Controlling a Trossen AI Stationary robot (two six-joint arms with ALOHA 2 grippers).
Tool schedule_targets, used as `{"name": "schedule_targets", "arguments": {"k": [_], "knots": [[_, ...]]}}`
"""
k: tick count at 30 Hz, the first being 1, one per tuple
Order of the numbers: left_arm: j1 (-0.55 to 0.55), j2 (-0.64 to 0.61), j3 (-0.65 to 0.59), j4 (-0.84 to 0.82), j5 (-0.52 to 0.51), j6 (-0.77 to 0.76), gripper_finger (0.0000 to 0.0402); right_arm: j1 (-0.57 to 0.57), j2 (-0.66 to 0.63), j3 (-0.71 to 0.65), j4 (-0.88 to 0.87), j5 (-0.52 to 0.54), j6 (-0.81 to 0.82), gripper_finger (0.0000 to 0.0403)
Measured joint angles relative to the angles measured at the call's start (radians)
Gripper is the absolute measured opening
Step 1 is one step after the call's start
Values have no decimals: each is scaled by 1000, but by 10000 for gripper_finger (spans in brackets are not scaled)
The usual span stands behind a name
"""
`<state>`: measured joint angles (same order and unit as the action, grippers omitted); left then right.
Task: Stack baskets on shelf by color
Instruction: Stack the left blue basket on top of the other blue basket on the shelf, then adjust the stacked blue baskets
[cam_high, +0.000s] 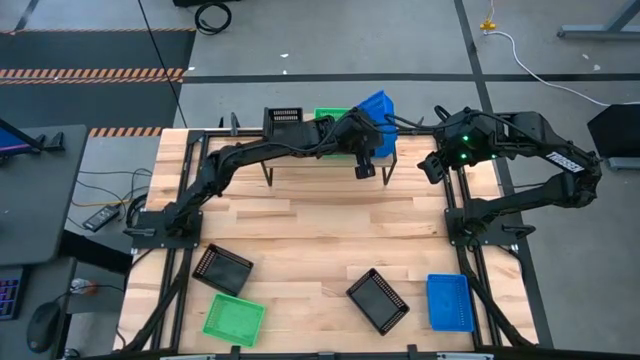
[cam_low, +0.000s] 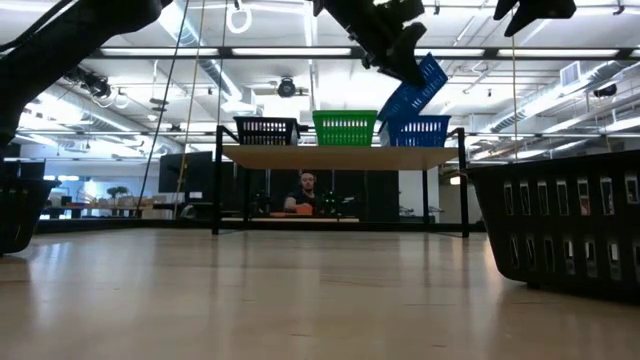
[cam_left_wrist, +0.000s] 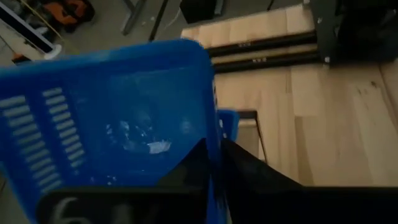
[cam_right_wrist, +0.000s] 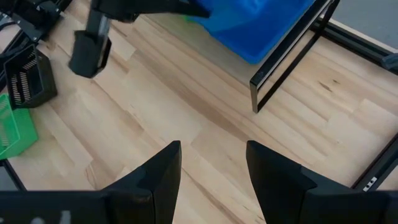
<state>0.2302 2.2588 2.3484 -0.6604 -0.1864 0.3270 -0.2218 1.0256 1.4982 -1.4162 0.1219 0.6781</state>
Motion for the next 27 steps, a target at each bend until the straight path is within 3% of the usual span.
{"name": "schedule_targets", "arguments": {"k": [18,21,27], "knots": [[-10,-27,6,-15,-36,0,71,0,0,0,1,15,-28,187],[-17,-73,6,-49,-63,-30,76,0,1,0,22,20,-97,187],[-32,-196,8,-93,-39,-228,80,0,19,-13,119,61,-359,187]]}}
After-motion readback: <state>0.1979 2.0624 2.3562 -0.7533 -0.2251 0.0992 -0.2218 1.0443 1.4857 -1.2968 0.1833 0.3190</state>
